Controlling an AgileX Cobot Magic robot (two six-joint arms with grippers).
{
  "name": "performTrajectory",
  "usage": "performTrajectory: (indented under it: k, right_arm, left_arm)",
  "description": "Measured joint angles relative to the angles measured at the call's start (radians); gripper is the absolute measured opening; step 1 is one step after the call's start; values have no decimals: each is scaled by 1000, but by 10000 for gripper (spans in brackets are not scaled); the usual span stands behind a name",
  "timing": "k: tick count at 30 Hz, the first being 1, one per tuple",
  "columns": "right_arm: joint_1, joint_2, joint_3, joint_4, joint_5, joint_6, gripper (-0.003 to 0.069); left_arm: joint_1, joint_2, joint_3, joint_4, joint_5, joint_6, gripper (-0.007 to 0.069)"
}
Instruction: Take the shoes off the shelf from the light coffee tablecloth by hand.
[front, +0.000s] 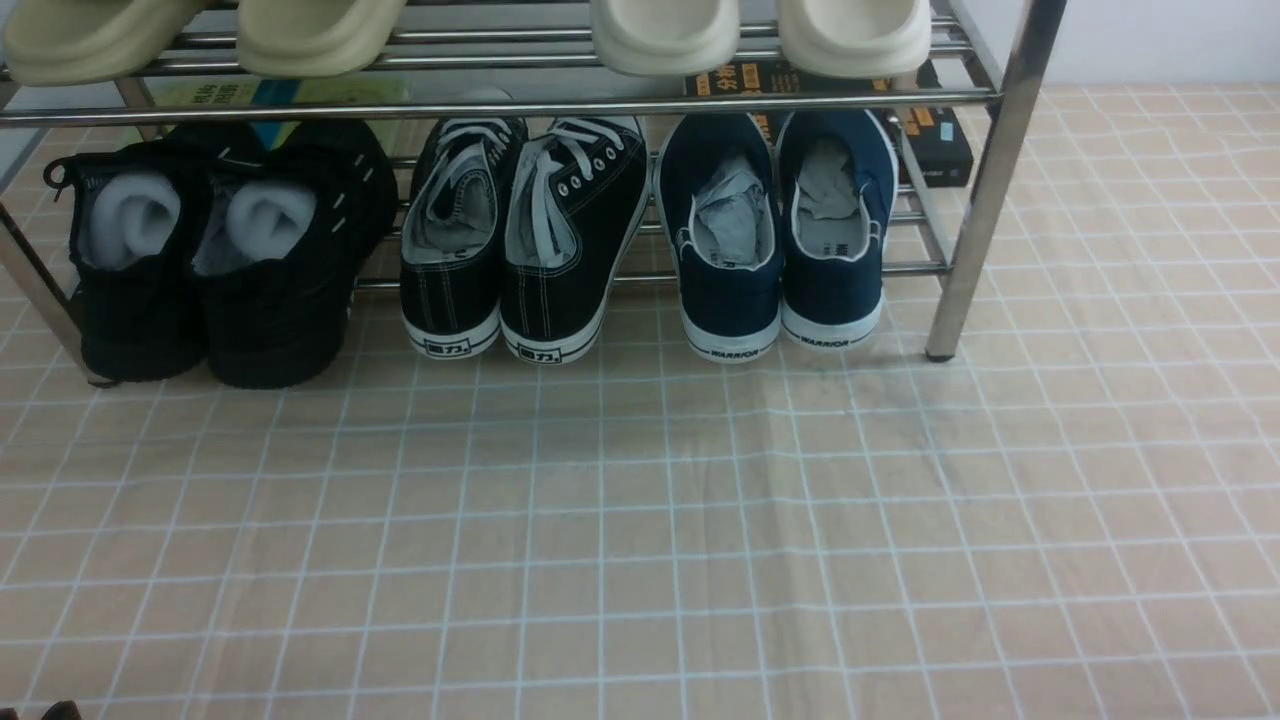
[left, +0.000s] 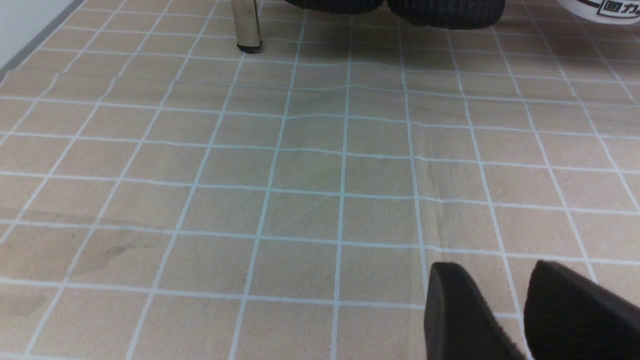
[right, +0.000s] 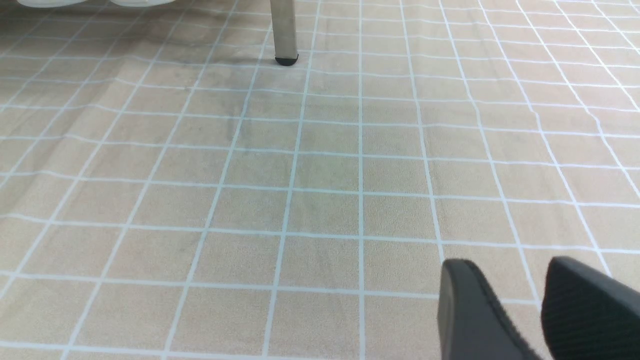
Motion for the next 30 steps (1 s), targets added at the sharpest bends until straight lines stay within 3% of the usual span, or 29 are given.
performTrajectory:
  k: [27,30]
  right_arm:
    - [0,0,0,-2,0,0,240]
    - [0,0,0,54,-12,40,240]
  left_arm:
    - [0,0,0,0,0,0,240]
    - [0,0,0,0,0,0,240]
